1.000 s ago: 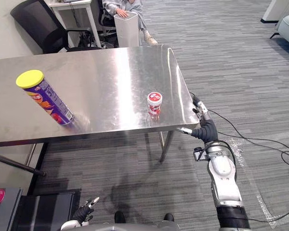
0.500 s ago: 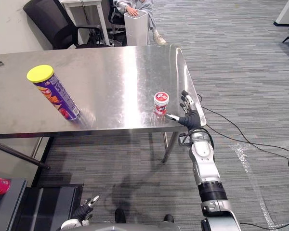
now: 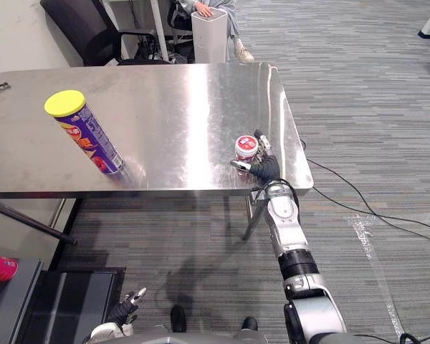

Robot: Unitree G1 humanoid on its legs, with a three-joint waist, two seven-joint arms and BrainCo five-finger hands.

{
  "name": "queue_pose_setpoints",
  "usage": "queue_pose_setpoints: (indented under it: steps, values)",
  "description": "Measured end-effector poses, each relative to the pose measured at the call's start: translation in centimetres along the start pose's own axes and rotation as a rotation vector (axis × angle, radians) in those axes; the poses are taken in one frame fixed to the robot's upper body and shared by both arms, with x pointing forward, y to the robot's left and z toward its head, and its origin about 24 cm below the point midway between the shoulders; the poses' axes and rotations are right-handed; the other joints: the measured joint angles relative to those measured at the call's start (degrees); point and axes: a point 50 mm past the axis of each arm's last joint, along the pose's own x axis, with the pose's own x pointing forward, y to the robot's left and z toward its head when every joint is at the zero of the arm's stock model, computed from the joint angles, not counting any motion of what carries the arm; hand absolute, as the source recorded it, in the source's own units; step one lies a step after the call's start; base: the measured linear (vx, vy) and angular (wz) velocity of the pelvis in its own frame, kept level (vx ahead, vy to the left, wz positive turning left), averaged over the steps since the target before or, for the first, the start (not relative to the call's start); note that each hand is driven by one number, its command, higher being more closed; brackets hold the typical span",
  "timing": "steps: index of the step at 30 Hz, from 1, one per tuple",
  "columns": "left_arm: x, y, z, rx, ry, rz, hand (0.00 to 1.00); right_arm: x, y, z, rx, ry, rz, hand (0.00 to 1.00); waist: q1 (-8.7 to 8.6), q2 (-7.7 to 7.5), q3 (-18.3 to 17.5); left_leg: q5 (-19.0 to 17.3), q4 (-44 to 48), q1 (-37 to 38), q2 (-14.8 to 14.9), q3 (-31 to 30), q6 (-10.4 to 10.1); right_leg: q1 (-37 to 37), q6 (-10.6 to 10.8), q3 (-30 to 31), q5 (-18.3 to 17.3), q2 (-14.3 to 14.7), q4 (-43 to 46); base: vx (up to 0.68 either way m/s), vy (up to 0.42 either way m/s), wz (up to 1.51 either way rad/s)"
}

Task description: Put the gum and the chips on the shelf.

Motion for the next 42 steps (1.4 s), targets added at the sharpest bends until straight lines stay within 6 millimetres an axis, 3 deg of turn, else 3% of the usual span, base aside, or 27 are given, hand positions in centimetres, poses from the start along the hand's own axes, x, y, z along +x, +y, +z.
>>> queue_pose_setpoints:
  steps: [4,5,13,25,28,35,42]
  values:
    - [0.0,0.0,0.0,-0.009,-0.002,0.002,0.00,0.1,0.3,0.1,-0.003,0.001,0.014,0.00,-0.01,0.04,0.4,0.0,0.0,0.1,0.0,-0.1,0.0,0.7,0.1,-0.5,0.3,0.1,-0.8,0.03,-0.013,0.05]
    - [0.0,0.0,0.0,-0.010,-0.002,0.002,0.00,0.2,0.6,0.1,-0.005,0.001,0.023,1.00,0.00,0.02,0.4,0.0,0.0,0.1,0.0,-0.1,0.0,0.7,0.2,-0.5,0.3,0.1,-0.9,0.00,0.000,0.00]
    - [0.1,0.0,0.5,-0.014,-0.019,0.000,0.00,1.3,1.8,0.7,0.018,-0.009,0.035,1.00,0.03,-0.20,1.6,0.0,0.0,0.2,0.1,0.0,-0.1,0.8,0.3,-0.5,0.5,0.1,-0.9,0.00,0.000,0.00]
    - [0.1,-0.1,0.7,-0.015,-0.026,0.002,0.00,1.4,2.1,1.1,0.019,-0.023,0.031,1.00,0.07,-0.27,1.8,-0.2,0.0,0.3,0.3,0.6,-0.4,0.8,0.5,0.2,0.6,0.1,-1.3,0.00,-0.003,-0.02]
    - [0.1,-0.1,0.9,-0.018,-0.033,0.006,0.00,1.3,2.8,2.0,0.047,-0.060,0.024,1.00,0.02,-0.31,2.7,-0.3,0.0,1.1,0.3,1.5,-0.5,1.1,0.5,0.9,0.6,0.2,-1.3,0.01,-0.013,-0.13]
    - [0.1,0.2,0.8,-0.043,-0.036,0.025,0.00,-2.8,2.1,4.3,0.064,-0.213,0.039,1.00,-0.19,-0.56,2.8,-0.4,0.1,1.1,0.3,1.5,-0.5,1.1,0.7,1.0,0.7,0.1,-1.3,0.00,0.000,0.00]
    - [0.0,0.7,0.5,-0.041,-0.024,0.043,0.00,-6.1,0.0,4.2,0.046,-0.239,-0.004,1.00,-1.43,-1.06,2.5,-0.3,0.0,1.5,0.4,1.6,-0.5,0.9,0.7,1.6,0.7,0.2,-0.5,-0.03,-0.005,-0.03]
